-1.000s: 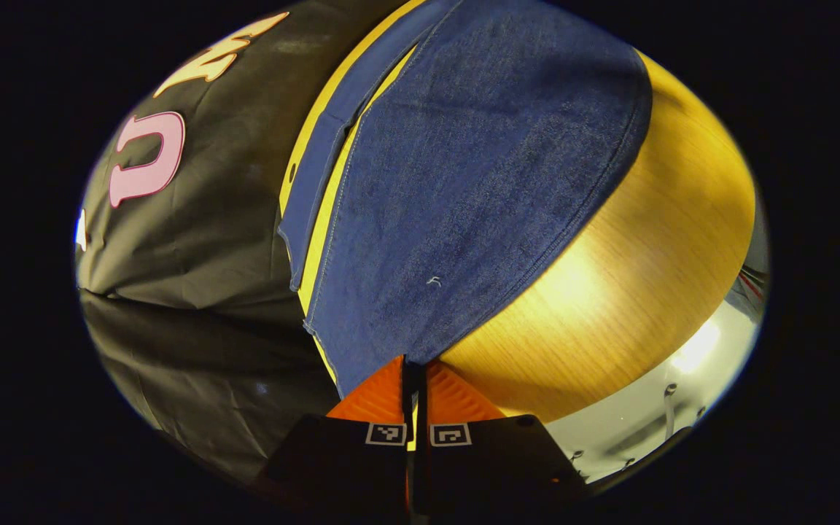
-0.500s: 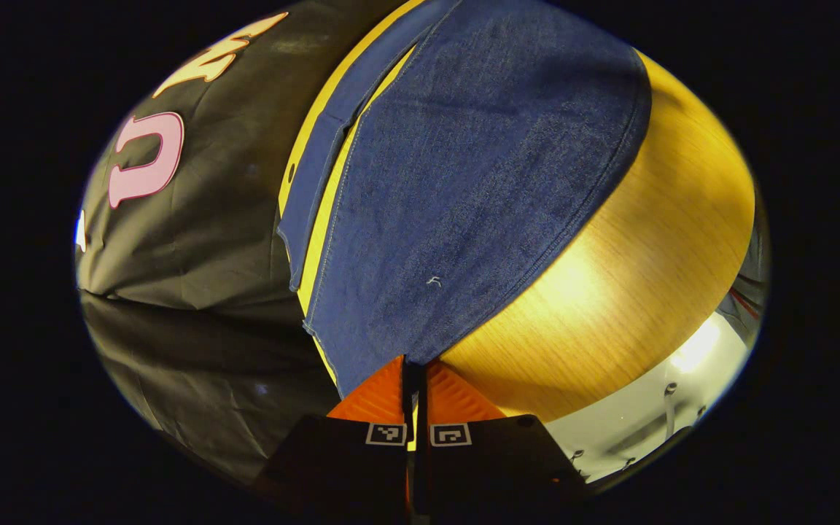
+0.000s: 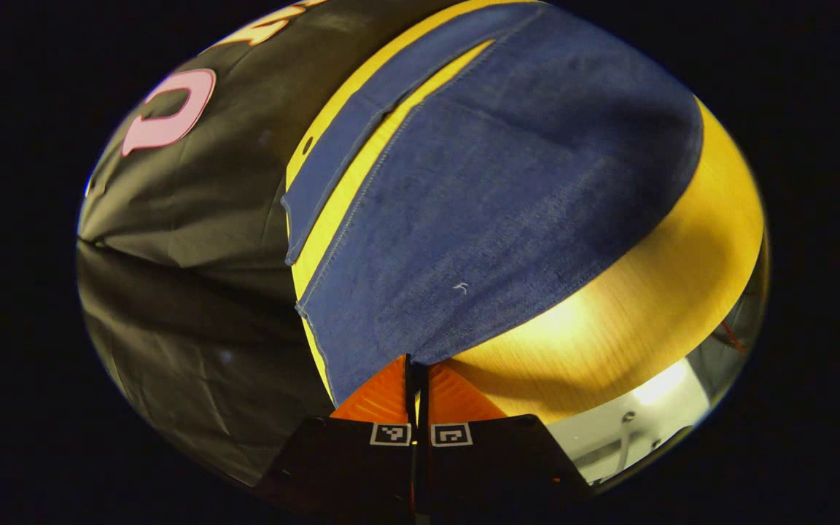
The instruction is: Grasp the waist and the cuffs of the jeans and fold them to make the two legs overlap; first hold the waist and fold one-third of the jeans toward the cuffs, then hold the cuffs and fold the remaining one-third in the same direction to finish folding.
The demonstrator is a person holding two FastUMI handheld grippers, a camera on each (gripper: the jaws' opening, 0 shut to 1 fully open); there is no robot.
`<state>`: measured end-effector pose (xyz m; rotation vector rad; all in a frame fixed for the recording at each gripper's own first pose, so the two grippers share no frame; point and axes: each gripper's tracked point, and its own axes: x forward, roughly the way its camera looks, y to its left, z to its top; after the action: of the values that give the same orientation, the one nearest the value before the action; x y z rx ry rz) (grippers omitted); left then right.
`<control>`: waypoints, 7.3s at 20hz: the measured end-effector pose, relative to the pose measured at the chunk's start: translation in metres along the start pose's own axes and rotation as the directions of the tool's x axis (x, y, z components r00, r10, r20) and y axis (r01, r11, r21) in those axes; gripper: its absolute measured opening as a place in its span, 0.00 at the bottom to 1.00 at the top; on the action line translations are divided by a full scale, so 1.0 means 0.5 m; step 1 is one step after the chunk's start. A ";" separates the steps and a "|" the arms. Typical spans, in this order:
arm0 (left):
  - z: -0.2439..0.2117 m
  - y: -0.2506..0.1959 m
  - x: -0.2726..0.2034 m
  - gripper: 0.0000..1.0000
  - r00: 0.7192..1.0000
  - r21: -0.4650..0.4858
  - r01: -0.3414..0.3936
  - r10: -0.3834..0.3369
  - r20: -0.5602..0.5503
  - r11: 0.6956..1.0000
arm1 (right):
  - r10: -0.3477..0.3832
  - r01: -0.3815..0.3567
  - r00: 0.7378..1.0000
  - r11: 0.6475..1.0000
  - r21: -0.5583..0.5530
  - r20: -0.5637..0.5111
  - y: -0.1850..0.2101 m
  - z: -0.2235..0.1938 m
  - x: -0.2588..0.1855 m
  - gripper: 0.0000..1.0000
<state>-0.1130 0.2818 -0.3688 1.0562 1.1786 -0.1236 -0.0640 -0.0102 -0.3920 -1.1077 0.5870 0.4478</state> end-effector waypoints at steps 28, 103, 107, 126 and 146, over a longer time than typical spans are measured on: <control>0.234 0.257 -0.136 0.00 0.985 -0.307 0.149 -0.113 0.132 0.940 | -0.266 0.348 0.937 0.703 0.620 -0.225 -0.257 0.261 0.365 0.02; 0.171 0.443 -0.105 0.95 0.855 -0.711 0.266 0.181 0.485 0.651 | -0.294 0.140 0.955 0.299 0.944 -0.049 -0.515 -0.192 0.248 0.08; 0.140 0.472 -0.063 0.96 0.856 -0.707 0.288 0.157 0.492 0.646 | -0.296 0.087 0.955 0.315 0.945 0.011 -0.516 -0.182 0.235 0.08; 0.019 0.533 0.085 0.96 0.872 -0.679 0.336 0.058 0.486 0.653 | 0.008 -0.166 0.983 0.450 0.878 0.181 -0.481 -0.176 0.251 0.08; 0.123 0.391 0.300 0.96 0.822 -0.667 0.553 -0.200 0.532 0.499 | 0.018 -0.015 1.000 0.368 0.930 0.009 -0.606 -0.426 0.107 0.98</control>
<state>0.1075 0.4073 -0.3701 -0.0903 0.9099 -0.1240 0.1150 -0.3207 -0.2843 0.0402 0.7117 0.0526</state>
